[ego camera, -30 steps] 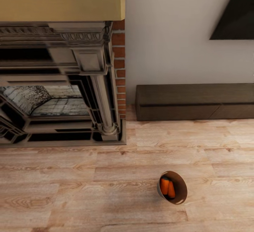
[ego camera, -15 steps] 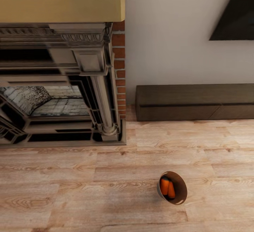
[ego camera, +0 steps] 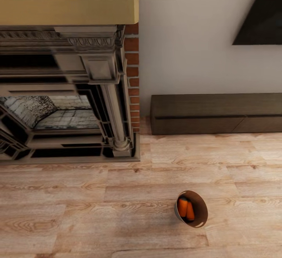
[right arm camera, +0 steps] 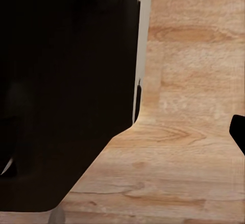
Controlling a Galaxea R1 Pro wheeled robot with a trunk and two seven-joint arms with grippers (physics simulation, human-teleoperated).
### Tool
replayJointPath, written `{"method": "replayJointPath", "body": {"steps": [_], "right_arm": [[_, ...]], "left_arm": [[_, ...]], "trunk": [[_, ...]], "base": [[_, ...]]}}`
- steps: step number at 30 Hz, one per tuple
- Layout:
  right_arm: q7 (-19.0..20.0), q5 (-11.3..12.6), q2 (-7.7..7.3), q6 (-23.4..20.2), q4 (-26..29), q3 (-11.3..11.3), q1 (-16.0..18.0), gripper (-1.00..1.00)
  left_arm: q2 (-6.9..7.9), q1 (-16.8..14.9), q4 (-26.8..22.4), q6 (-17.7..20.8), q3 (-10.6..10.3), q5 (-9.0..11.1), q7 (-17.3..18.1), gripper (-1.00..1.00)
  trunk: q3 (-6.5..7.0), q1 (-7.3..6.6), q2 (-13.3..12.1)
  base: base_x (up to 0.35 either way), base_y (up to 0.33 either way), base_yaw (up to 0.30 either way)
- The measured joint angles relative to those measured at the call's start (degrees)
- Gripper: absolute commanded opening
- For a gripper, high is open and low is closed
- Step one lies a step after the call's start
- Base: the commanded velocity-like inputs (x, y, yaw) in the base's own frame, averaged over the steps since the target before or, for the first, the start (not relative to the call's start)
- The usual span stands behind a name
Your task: Put the three can of soda from the living room inside the tash can in the kitchen.
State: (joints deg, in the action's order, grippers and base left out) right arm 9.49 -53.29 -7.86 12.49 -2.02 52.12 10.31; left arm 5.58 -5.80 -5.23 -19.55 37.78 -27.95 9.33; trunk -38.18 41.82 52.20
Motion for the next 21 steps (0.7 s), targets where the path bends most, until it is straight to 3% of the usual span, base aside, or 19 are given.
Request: {"method": "replayJointPath", "body": {"steps": [21], "right_arm": [[0.0,0.0,0.03,0.0,-0.2,0.0,0.0,1.00]], "left_arm": [[0.00,0.0,0.0,0.0,0.0,0.0,0.0,1.00]], "trunk": [[0.00,0.00,0.0]], "base": [[0.000,0.000,0.000]]}}
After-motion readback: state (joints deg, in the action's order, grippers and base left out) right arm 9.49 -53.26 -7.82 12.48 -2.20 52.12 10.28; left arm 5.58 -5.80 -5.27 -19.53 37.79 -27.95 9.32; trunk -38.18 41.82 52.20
